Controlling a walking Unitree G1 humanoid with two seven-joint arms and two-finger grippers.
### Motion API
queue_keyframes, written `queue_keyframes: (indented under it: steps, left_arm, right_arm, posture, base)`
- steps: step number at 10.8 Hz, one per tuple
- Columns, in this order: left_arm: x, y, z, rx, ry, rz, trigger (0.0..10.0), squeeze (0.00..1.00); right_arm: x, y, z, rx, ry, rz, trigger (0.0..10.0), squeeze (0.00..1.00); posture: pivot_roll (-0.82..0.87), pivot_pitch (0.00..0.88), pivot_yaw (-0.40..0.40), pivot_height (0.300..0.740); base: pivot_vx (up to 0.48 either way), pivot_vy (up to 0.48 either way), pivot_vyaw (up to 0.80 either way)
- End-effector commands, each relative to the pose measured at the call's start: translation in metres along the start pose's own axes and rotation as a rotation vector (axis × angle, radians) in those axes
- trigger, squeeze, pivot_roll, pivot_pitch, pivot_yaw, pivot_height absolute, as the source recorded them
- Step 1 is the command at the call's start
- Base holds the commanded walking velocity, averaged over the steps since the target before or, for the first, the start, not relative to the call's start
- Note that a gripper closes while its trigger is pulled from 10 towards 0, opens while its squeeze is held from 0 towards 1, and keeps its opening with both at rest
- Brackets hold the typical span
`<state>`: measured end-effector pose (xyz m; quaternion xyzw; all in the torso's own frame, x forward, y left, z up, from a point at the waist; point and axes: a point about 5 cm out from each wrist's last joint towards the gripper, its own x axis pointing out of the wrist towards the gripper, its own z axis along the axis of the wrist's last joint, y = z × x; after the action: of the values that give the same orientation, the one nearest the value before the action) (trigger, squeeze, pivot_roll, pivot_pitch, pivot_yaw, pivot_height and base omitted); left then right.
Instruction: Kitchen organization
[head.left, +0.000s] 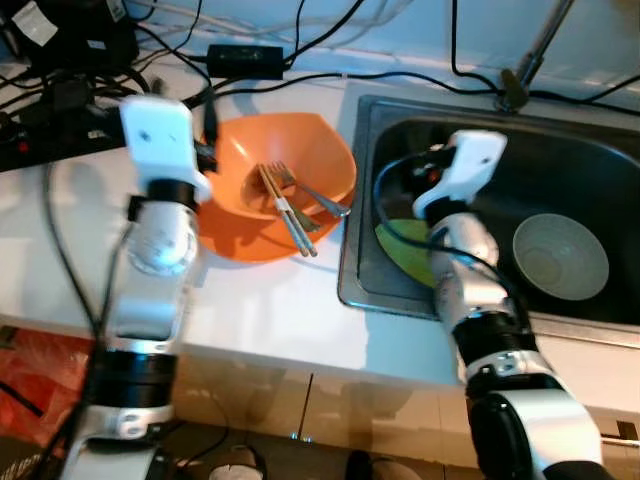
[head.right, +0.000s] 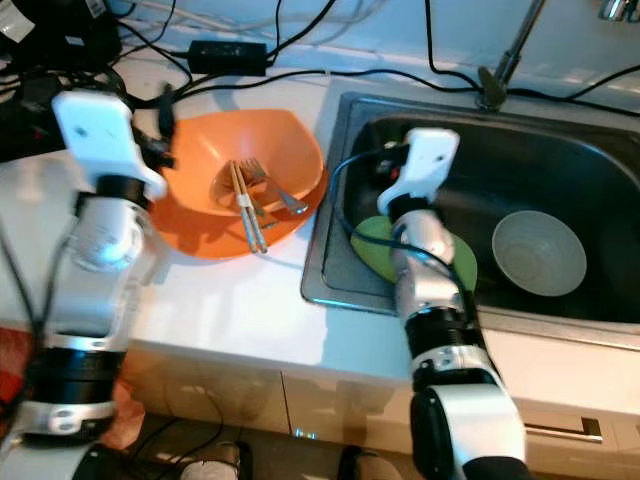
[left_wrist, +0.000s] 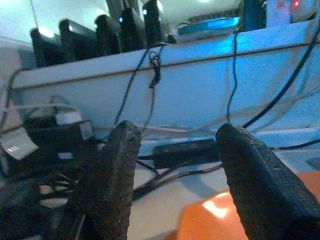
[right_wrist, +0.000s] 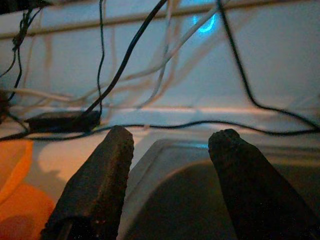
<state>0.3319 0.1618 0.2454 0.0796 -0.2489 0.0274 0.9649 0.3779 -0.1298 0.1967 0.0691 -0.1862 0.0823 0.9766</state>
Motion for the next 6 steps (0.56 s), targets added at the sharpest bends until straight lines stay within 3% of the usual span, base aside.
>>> queue_keyframes:
  steps: [1,6]
  left_arm:
    - [-0.0027,-0.0056,-0.0043,-0.009,-0.003,-0.027,10.0,0.0]
    - [-0.0012,-0.0125,-0.0033,-0.009,-0.073,-0.05,10.0,0.0]
  right_arm:
    - [-0.004,-0.0082,0.003,0.001,-0.026,-0.024,10.0,0.0]
    - [-0.0066,-0.0041,0.006,0.01,-0.043,-0.013,10.0,0.0]
  posture:
    - [0.14,0.107,-0.044,0.74]
    - [0.12,0.097,-0.051,0.74]
  base:
    - [0.0,0.0,0.0]
    - [0.0,0.0,0.0]
